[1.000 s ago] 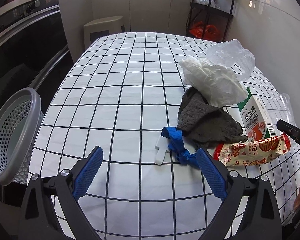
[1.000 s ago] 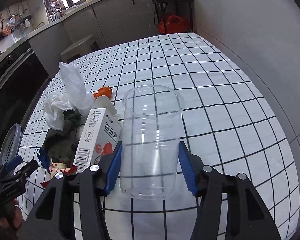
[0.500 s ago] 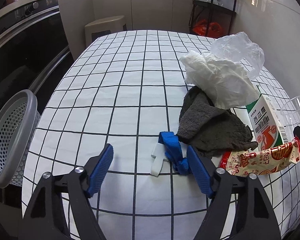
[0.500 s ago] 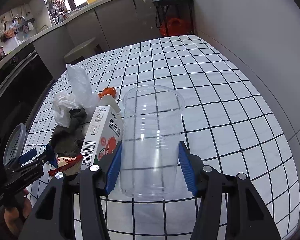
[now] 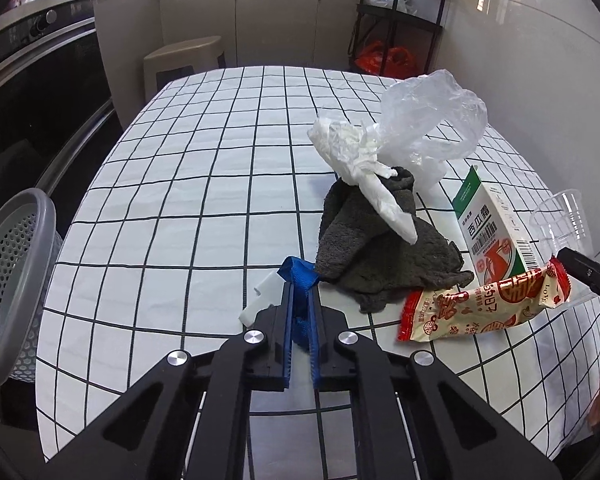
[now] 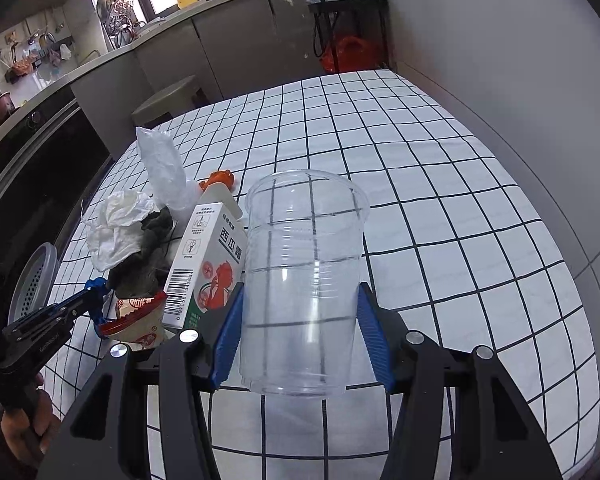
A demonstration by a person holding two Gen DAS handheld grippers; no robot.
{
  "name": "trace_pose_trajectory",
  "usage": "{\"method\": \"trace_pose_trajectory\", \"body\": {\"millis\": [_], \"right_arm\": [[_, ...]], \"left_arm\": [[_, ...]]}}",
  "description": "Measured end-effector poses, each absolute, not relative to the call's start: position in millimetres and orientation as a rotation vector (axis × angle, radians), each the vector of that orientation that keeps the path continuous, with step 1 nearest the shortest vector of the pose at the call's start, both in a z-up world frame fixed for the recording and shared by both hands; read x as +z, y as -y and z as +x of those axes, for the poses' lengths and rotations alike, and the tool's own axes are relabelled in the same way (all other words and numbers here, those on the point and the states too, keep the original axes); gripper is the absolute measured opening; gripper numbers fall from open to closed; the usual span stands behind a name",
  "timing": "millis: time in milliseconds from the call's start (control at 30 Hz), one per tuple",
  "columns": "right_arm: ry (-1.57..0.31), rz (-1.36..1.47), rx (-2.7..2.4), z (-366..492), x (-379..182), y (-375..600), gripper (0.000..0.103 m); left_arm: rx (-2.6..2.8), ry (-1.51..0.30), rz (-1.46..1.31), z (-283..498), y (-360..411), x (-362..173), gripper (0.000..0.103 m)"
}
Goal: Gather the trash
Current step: 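Grasp the clear plastic cup with the right gripper while the left gripper grasps the blue spray trigger, then carry the clear cup and blue spray trigger with both grippers over the wastebasket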
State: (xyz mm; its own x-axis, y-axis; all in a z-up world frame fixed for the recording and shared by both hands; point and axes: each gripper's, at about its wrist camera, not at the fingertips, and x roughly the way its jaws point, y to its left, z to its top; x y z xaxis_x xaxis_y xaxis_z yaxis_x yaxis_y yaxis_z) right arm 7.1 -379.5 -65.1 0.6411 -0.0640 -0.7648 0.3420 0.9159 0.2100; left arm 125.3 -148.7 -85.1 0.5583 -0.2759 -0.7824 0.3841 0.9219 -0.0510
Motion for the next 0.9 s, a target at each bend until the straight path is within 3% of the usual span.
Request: {"method": "trace_pose_trajectory", "body": {"millis": [367,900], "right_arm": [[-0.772,0.346,-0.214,-16.1,-37.9,363.9,0.053],[-0.702,0.277,0.045,-5.5,5.8,226.1,0.053]], "left_arm": [[-0.384,-0.777,0.117,103.8,118.2,-34.2,0.007],[-0.211,-0.685,0.062,85.6,-10.1,15.9,0.007]]}}
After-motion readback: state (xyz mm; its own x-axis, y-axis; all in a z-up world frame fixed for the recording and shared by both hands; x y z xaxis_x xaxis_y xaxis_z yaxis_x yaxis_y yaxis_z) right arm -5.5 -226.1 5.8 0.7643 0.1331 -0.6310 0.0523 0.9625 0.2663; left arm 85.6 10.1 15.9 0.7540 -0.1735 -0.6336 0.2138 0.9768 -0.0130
